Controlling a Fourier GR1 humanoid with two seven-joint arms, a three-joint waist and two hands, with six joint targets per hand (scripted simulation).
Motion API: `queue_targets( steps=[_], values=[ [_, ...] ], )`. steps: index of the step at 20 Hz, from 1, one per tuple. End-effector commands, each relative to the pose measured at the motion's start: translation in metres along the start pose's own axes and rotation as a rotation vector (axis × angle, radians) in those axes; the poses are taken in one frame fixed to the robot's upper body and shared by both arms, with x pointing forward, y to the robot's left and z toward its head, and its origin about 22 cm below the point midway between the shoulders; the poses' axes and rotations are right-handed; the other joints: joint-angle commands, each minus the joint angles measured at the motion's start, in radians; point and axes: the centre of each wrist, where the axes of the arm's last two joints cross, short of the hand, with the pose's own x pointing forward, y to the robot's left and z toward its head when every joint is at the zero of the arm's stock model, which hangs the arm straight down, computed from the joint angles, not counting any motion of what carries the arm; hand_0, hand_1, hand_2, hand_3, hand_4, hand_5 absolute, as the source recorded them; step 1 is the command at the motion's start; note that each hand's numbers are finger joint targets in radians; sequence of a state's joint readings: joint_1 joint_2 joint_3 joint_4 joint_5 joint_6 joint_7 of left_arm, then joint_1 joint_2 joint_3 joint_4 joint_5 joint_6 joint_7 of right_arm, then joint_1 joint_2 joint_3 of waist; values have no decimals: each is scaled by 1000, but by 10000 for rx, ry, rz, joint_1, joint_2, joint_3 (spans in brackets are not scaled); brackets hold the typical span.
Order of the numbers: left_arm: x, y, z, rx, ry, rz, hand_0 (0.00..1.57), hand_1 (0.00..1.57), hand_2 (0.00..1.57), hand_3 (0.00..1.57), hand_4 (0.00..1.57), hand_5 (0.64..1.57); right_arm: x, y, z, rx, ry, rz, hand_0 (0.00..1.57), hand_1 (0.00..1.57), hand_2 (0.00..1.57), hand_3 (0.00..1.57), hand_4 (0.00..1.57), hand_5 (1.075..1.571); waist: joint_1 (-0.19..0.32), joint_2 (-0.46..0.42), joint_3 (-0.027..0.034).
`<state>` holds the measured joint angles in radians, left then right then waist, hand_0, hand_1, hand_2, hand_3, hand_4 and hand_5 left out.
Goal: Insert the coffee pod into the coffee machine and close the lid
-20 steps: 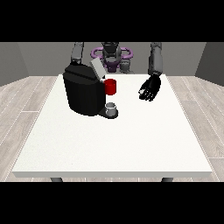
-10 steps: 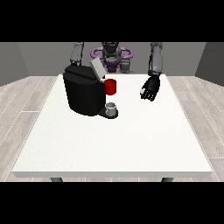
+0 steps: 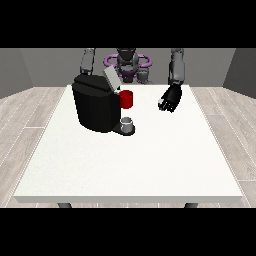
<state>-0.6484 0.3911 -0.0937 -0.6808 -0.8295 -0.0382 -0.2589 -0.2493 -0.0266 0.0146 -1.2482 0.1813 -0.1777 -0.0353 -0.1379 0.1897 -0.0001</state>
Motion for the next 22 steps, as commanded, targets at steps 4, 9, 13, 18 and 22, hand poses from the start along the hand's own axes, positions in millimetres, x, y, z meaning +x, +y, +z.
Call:
queue_targets(
  steps=[4, 9, 13, 18, 22],
  values=[
    [11, 27, -11, -399, -924, 1341, 1447, 1447, 1431, 1354, 530, 1571, -29, 1, 10, -362, 551, 456, 0, 0, 0, 0, 0, 1571, 333, -507, 2],
    [48, 59, -28, -912, -1033, 1078, 1371, 1371, 1379, 1325, 504, 1571, -23, 4, 0, -255, 1121, 560, 0, 0, 0, 0, 0, 1571, 349, -1297, 2],
    [65, 47, -34, -727, -1176, 1191, 1418, 1418, 1400, 1334, 534, 1571, -22, -4, -2, 7, 758, 224, 0, 0, 0, 0, 0, 1571, 58, -1119, 1],
    [96, 62, -42, -750, -1590, 913, 1424, 1424, 1404, 1341, 557, 1571, -27, 11, 0, -303, 553, 138, 0, 0, 0, 0, 0, 1571, 245, -1169, 4],
    [90, 99, -42, -659, -1400, 1395, 1416, 1416, 1421, 1378, 537, 1571, -8, 9, 0, 569, 572, -77, 0, 0, 0, 0, 0, 1571, -487, -1640, 0]
  ],
)
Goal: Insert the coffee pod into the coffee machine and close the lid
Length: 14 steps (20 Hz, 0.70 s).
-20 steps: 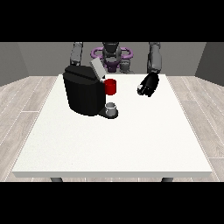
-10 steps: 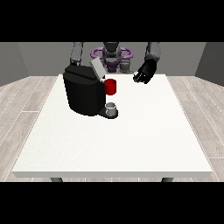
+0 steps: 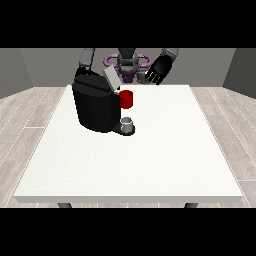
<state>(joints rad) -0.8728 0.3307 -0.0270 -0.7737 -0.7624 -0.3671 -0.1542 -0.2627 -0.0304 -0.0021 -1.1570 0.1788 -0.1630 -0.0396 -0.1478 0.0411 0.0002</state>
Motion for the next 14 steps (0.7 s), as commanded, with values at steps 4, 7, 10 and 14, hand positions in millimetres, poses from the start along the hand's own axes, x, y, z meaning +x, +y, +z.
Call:
queue_targets(
  steps=[4, 7, 10, 14],
  values=[
    [38, 73, -4, 840, -4, 855, 1221, 1221, 1266, 1292, 509, 1571, 31, -15, -17, 43, -1015, -107, 0, 0, 0, 0, 0, 1571, -660, 363, 2],
    [52, 78, -8, 1203, -66, 805, 1195, 1195, 1240, 1260, 489, 1571, 23, -10, -12, -153, -1278, -170, 0, 0, 0, 0, 0, 1571, -847, 695, 3],
    [34, 130, 18, 1934, 17, 657, 1216, 1216, 1265, 1256, 470, 1571, 64, -10, -23, 88, -1857, -26, 0, 0, 0, 0, 0, 1571, -1438, 1277, -3],
    [35, 118, 10, 2105, 389, 288, 1225, 1225, 1279, 1251, 482, 1571, 76, 5, -19, 115, -1907, 65, 0, 0, 0, 0, 0, 1571, -1544, 1347, -4]
  ],
)
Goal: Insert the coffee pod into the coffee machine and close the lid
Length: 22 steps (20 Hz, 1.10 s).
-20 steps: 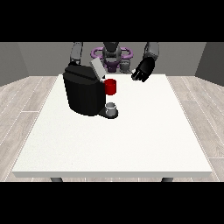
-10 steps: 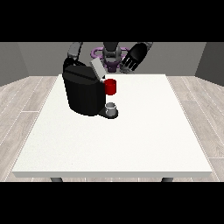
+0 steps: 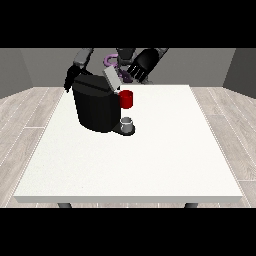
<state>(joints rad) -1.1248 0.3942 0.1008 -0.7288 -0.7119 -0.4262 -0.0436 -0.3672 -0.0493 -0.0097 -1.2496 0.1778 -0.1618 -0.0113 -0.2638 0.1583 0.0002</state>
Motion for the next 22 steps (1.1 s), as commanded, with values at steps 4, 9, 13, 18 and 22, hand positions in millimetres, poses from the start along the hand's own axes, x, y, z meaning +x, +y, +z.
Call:
queue_targets(
  steps=[4, 9, 13, 18, 22],
  values=[
    [5, 30, 4, 701, -40, -224, 1239, 1239, 1290, 1248, 479, 1571, 18, 7, -3, -178, -679, -100, 0, 0, 0, 0, 186, 1571, -410, 817, 0],
    [13, 30, 1, 633, -518, -369, 1195, 1195, 1286, 1247, 487, 1571, 30, -12, -19, -573, -763, 112, 0, 0, 0, 0, 60, 1571, -130, 1248, -1],
    [17, 43, 1, 674, -131, -405, 1175, 1175, 1242, 1216, 464, 1571, 38, -9, -20, -245, -860, 18, 0, 0, 0, 0, 0, 1571, -524, 1229, -1],
    [8, 34, 0, 246, -118, -143, 1239, 1239, 1286, 1222, 429, 1571, 25, -7, -11, -364, -476, 129, 0, 0, 0, 0, 186, 1571, -392, 1090, -1],
    [33, 45, -4, 290, -380, -207, 1200, 1200, 1245, 1209, 439, 1571, 14, -30, -18, -610, -631, 46, 0, 0, 0, 0, 33, 1571, -303, 1287, 5]
  ],
)
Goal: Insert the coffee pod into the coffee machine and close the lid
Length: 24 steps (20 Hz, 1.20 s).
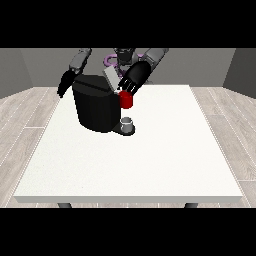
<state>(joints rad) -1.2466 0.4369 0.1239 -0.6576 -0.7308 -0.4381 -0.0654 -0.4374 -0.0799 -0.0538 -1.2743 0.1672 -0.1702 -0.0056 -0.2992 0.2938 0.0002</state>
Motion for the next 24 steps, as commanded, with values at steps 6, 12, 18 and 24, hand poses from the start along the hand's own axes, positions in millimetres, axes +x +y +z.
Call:
queue_targets(
  steps=[6, 12, 18, 24],
  values=[
    [17, -7, -8, -33, -231, -271, 1166, 1166, 1233, 1193, 421, 1571, 8, 2, -9, -89, 15, -278, 0, 0, 0, 0, 165, 1571, 69, 5, 2],
    [-8, 0, 1, 515, -170, -219, 1225, 1225, 1261, 1206, 376, 1571, 20, -1, -11, 15, -187, -335, 0, 0, 0, 0, 0, 1571, -142, 265, -3],
    [11, 21, 1, 802, -375, -224, 1202, 1202, 1218, 1176, 360, 1571, -1, -18, -9, -107, -117, 15, 0, 0, 0, 0, 0, 1571, -50, 219, 3],
    [6, 5, -2, 1026, -244, -1219, 1209, 1209, 1228, 1132, 0, 1571, 22, 1, -15, 26, -336, 37, 0, 0, 0, 0, 0, 1571, -100, 342, 0]
  ],
)
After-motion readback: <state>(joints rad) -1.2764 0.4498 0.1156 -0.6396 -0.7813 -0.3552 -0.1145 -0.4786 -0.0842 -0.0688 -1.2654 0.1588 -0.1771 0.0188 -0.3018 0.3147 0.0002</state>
